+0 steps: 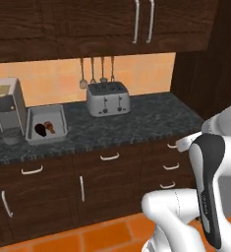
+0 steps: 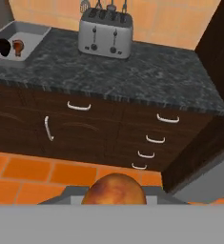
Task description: Place one avocado and one chicken drumstick in each tupperware on the nearby counter, to pack two identical lunches.
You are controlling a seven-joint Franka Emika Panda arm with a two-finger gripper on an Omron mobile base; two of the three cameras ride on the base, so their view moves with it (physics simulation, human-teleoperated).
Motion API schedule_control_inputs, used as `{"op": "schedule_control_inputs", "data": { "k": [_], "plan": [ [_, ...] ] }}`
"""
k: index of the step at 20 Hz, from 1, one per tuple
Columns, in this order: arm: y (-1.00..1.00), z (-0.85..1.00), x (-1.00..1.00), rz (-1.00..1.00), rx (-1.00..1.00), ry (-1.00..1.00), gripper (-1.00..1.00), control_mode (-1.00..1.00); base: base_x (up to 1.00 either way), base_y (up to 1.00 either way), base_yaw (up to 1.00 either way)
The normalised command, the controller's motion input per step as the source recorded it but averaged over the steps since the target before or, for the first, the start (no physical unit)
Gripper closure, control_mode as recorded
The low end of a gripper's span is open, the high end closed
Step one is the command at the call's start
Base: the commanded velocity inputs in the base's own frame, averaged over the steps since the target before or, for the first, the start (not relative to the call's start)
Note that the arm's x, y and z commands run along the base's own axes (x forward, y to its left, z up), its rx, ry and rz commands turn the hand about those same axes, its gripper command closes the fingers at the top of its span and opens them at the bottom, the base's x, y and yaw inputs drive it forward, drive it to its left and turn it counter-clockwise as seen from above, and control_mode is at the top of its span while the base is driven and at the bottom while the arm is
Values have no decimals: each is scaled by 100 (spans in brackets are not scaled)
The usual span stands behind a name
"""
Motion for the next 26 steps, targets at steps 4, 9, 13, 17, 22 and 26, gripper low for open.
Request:
{"op": "schedule_control_inputs", "data": {
  "k": [4,9,13,17,22,26],
  "plan": [
    [0,0,0,0,0,0,100,100,43,100,0],
    [0,0,0,0,0,0,100,100,43,100,0],
    [0,0,0,0,0,0,100,100,49,100,0],
    [0,0,0,0,0,0,100,100,55,100,0],
    [0,0,0,0,0,0,100,100,59,100,0],
    [0,0,0,0,0,0,100,100,60,100,0]
  ]
}}
